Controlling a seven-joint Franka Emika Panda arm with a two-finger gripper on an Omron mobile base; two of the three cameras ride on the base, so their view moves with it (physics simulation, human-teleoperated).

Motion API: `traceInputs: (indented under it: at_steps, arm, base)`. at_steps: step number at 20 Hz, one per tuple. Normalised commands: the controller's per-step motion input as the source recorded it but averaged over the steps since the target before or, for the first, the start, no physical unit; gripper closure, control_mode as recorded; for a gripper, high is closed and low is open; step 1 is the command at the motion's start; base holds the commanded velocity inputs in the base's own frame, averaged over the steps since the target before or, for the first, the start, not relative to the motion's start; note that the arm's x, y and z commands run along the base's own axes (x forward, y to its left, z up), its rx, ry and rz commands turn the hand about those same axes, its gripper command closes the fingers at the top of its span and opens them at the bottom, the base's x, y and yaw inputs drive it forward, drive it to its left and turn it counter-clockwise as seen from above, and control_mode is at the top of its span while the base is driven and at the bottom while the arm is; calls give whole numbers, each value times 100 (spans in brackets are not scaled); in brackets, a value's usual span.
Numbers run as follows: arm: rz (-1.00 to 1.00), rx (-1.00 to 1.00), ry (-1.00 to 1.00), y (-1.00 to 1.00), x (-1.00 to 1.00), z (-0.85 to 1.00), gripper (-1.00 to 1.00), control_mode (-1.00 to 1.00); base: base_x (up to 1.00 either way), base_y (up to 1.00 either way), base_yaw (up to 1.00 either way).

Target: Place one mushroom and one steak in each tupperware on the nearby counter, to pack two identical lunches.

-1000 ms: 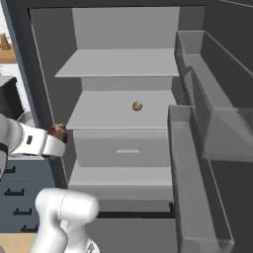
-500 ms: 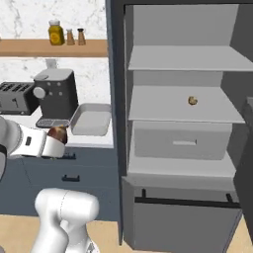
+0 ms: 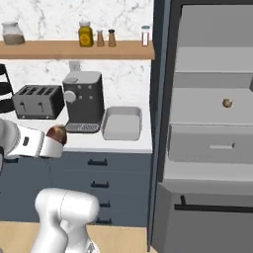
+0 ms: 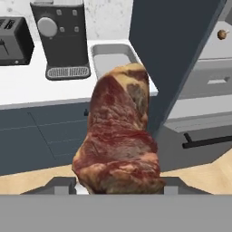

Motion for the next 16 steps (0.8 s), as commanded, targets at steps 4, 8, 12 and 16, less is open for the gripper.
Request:
traceInputs:
  at_steps: [4,8,12,16]
  arm:
    - [0,0,0,0,0,0,100,100]
    - [0,0,0,0,0,0,100,100]
    - [0,0,0,0,0,0,100,100]
    - [0,0,0,0,0,0,100,100]
  base:
    - [72,37,-26]
    - [70,12,-20]
    - [68,7,-12]
    - [32,4,-4]
